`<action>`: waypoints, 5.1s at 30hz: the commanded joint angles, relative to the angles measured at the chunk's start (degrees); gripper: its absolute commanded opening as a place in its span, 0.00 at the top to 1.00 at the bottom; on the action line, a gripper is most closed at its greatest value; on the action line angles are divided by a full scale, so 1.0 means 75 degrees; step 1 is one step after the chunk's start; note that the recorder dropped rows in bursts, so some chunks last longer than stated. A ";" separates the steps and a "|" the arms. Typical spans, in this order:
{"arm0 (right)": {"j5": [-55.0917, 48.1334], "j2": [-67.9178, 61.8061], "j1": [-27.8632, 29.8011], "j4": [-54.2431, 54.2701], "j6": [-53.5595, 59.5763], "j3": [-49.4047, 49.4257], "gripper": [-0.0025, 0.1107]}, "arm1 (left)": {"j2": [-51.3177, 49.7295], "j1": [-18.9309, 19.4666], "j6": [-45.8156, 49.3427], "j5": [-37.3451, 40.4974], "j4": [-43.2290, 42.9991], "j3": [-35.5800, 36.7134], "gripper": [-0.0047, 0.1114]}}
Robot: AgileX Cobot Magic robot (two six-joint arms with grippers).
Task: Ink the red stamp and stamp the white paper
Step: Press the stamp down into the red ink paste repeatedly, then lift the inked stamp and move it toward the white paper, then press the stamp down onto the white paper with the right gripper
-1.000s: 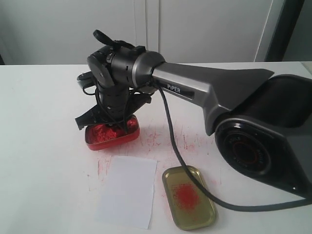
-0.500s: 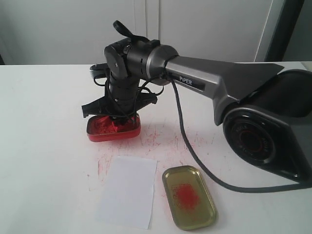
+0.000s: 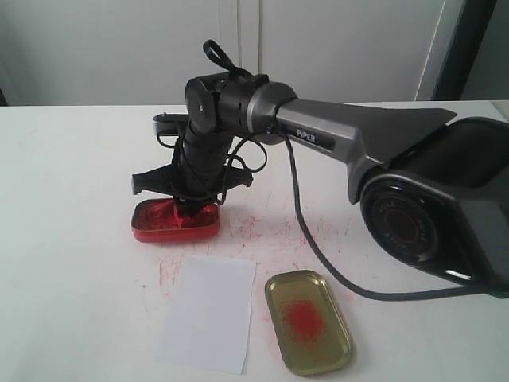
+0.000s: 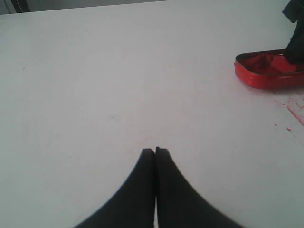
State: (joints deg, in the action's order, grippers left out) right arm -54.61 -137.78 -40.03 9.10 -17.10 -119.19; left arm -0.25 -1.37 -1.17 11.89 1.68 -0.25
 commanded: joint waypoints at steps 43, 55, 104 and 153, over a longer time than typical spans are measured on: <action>-0.1874 0.1610 -0.1174 -0.1722 0.0025 0.0194 0.98 | 0.0034 0.0010 -0.0018 -0.0038 -0.0002 0.0033 0.96; -0.1050 0.2525 -0.1356 -0.1829 -0.0151 0.2086 0.98 | 0.0034 0.0010 -0.0018 -0.0038 -0.0002 0.0033 0.96; 0.1809 0.3871 -0.2130 -0.3290 -0.2190 0.5855 0.98 | 0.0034 0.0010 -0.0018 -0.0038 -0.0002 0.0033 0.96; 0.1616 0.2060 -0.1810 -0.1706 -0.1145 0.5391 0.98 | 0.0034 0.0010 -0.0018 -0.0038 -0.0002 0.0033 0.96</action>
State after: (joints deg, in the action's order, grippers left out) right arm -44.27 -119.44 -53.83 -6.29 -25.89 -80.70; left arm -0.25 -1.37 -1.17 11.78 1.68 -0.25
